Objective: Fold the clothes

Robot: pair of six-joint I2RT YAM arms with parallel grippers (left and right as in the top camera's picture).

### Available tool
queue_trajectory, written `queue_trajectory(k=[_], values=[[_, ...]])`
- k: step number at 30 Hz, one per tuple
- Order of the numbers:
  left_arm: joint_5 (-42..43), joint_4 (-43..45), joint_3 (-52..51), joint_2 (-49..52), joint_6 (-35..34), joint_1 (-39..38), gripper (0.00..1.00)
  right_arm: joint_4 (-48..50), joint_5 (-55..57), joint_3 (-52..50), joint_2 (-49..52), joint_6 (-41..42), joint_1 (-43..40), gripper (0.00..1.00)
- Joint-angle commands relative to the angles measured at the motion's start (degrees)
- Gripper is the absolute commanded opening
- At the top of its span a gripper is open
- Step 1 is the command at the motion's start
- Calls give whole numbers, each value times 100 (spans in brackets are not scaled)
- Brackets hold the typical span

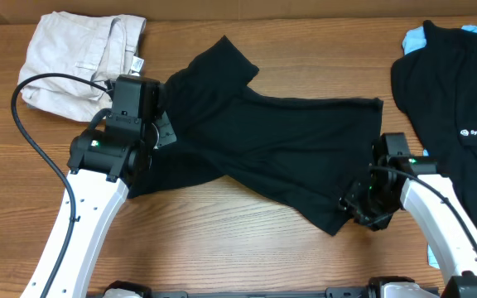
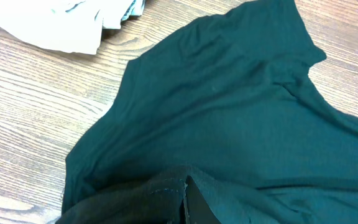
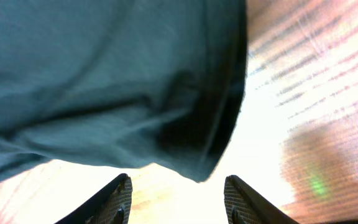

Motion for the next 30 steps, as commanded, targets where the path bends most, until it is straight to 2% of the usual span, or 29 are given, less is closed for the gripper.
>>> queue_trajectory(k=[1,8,17,19,22,27,30], values=[[-133,-17,125,44,136,-26,4,258,-223,-599,11,39,81,52],[-133,-72,125,44,136,-26,4,1213,-378,-1327,11,483,195,46],[-129,-85,125,44,133,-26,4,1908,-374,-1471,17,597,227,26],[-129,-90,125,44,133,-26,4,1954,-374,-1471,17,625,273,13],[-131,-107,125,44,142,-26,4,2041,-376,-1469,15,671,306,4],[-153,-125,125,44,177,-26,4,2046,-614,-1294,15,704,227,4],[-153,-144,125,44,219,-26,4,1550,-776,-844,-22,385,173,4]])
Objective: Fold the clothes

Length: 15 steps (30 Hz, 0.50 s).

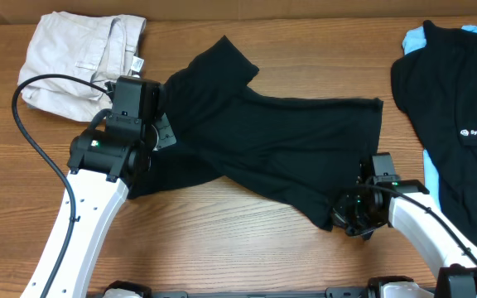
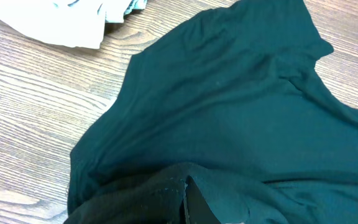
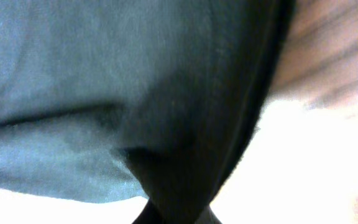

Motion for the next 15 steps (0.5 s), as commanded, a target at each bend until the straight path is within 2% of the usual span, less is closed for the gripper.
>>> queue_trajectory(k=[1,7,13,15], values=[[-142,-31,122,44,195,-26,4,-595,-245,748,-81,-389,-63,4],[-164,-98,125,33,280,-24,4,-1895,-186,1720,-551,-780,-66,4],[-326,-166,125,26,284,-24,4,-2734,-87,1941,-1207,-925,-68,4],[-361,-166,125,26,313,-24,4,-2743,-85,1945,-1335,-922,-127,4]])
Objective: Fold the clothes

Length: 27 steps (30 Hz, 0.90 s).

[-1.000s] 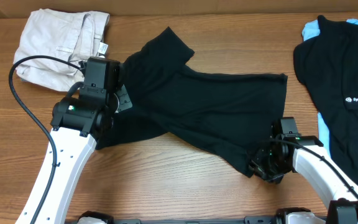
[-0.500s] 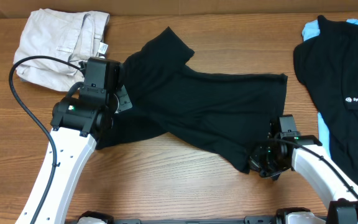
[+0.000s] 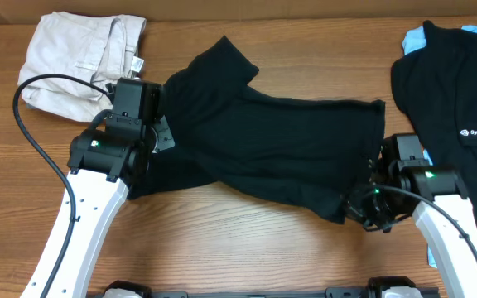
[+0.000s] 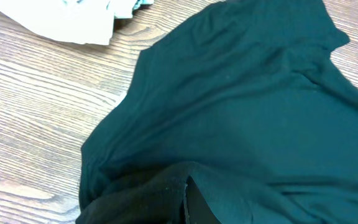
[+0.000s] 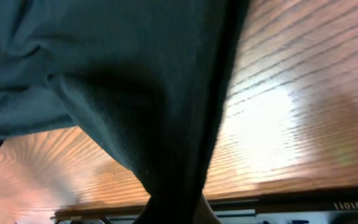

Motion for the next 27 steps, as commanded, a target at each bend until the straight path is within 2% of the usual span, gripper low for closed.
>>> queue_trajectory(k=[1,7,14,19,27], values=[[-229,4,125,26,192,-24,4,0,0,118,-293,-133,-149,4],[-341,-127,125,26,273,-24,4,-457,-811,225,-328,-479,-581,4],[-459,-229,125,28,297,-24,4,-1392,-409,223,-433,-603,-616,4],[-457,-216,125,42,295,-26,4,-857,-15,216,-304,-448,-616,4],[-457,-184,122,240,295,-26,4,758,-13,223,1266,-459,-616,4]])
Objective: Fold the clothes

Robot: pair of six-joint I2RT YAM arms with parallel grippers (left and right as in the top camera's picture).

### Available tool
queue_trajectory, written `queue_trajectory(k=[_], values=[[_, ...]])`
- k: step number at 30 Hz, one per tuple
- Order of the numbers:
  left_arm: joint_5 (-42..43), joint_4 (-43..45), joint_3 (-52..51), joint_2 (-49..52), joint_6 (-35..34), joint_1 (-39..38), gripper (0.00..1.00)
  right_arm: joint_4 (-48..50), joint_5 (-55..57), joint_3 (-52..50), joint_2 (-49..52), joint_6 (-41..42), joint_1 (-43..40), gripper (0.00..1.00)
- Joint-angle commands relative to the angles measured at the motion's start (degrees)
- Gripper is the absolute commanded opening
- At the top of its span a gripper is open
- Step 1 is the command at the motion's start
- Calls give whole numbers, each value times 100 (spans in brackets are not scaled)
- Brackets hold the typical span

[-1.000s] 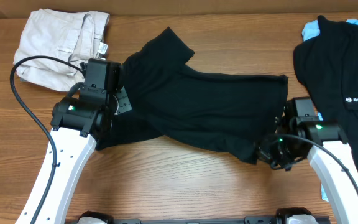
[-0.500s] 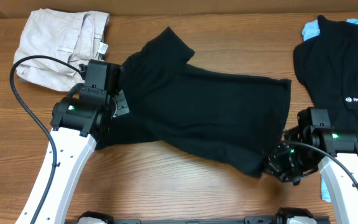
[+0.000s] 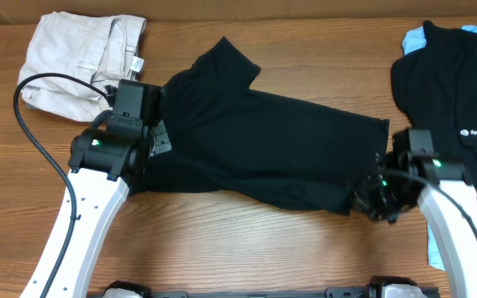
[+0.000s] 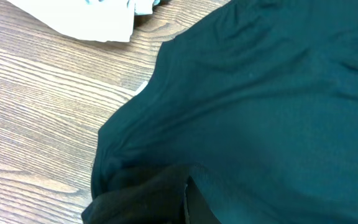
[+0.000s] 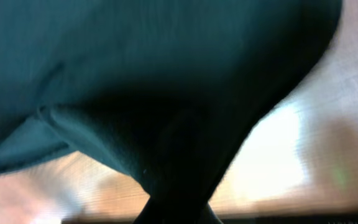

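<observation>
A black T-shirt [image 3: 263,145] lies stretched across the middle of the wooden table [image 3: 222,248], one sleeve pointing to the far side. My left gripper [image 3: 143,149] is shut on its left hem, where the cloth bunches over the fingers [image 4: 191,205]. At the shirt's right front corner my right gripper [image 3: 369,201] is shut on the fabric, and dark cloth [image 5: 166,93] fills the right wrist view.
A folded beige garment [image 3: 77,54] lies at the far left corner. Another black shirt with a small white logo [image 3: 454,91] lies at the right over a light blue cloth [image 3: 416,37]. The left arm's black cable [image 3: 36,124] loops over the table.
My right gripper has moved to the right with the shirt corner in it. The shirt's front edge now runs straighter and the cloth is more taut. The left gripper holds in place.
My right gripper first stood open beside the shirt's right front corner while the left held the left hem. Then it was shut on that corner. Since then it has moved right, and the shirt has spread out flatter between the two grippers.
</observation>
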Motion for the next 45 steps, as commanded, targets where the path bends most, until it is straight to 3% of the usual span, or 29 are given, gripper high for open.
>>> queue_trajectory(k=[1,5,8,12,14,16,20,26,29,34,40,45], values=[[-125,31,122,234,127,-26,4,527,48,149,774,-22,-39,4],[-120,35,122,494,127,-26,4,1405,-509,157,1513,-339,-39,5],[-61,52,122,675,111,-26,4,1867,-1495,275,1709,-754,-39,21],[37,155,122,852,101,-26,4,2330,-3407,791,1714,-1508,-33,33],[83,214,122,909,98,-26,4,2295,-3842,1167,1714,-1655,-33,36],[114,249,122,931,101,-26,4,2129,-3639,1436,1714,-1565,-33,40],[140,286,122,935,105,-26,4,1401,-2048,1731,1714,-1091,-35,40],[138,293,122,935,107,-26,4,-26,-125,1674,1714,-846,-33,40],[138,291,122,935,105,-26,4,-197,409,1486,1714,-719,-33,41],[138,291,122,935,107,-26,4,192,540,850,1714,-719,-33,41],[138,328,122,935,107,-26,4,1683,533,94,1714,-654,-33,41],[138,332,122,935,107,-26,4,2297,533,-107,1714,-570,-4,36]])
